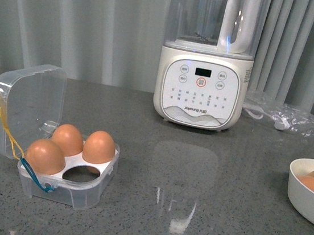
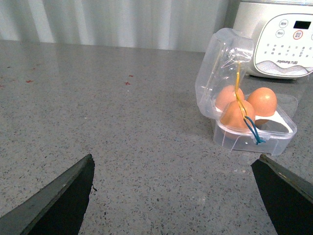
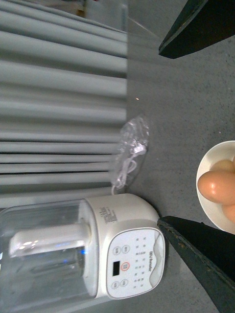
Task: Put egg into box
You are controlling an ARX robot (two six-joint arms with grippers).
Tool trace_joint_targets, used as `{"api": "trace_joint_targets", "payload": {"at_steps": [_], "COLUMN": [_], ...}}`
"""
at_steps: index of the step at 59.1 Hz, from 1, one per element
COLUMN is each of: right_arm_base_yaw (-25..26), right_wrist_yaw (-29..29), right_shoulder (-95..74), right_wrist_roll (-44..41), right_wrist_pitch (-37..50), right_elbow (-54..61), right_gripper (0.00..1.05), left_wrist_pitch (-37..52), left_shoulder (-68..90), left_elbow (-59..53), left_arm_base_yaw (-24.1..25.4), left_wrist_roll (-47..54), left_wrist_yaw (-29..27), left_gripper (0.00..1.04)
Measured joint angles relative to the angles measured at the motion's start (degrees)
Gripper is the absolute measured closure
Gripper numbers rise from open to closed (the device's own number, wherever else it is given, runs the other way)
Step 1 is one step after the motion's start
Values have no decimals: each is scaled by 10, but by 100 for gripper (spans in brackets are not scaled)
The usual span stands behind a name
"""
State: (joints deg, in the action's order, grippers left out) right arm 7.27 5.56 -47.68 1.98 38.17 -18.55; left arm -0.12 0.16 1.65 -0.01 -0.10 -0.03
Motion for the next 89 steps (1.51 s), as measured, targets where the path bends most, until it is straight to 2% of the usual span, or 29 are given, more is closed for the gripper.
{"api": "trace_joint_targets", "payload": {"at_steps": [13,29,64,89], "right_arm_base_yaw": [5,-28,-62,-69], "right_wrist_yaw": [26,43,60,61], "right_shoulder": [-213,-313,-379,-381], "right_wrist_roll": [33,23,-14,-14], "right_wrist_pitch": [-60,-115,-125,-102], "right_elbow": [-135,-210,-233,-192], "right_gripper": [7,7,7,7], "left_wrist_pitch": [0,0,0,0], "left_shoulder": [0,0,0,0], "left_elbow": [0,0,0,0], "left_arm_base_yaw": [0,0,0,0], "left_wrist_roll": [0,0,0,0], "left_wrist_yaw": [0,0,0,0], "left_gripper": [7,7,7,7]}}
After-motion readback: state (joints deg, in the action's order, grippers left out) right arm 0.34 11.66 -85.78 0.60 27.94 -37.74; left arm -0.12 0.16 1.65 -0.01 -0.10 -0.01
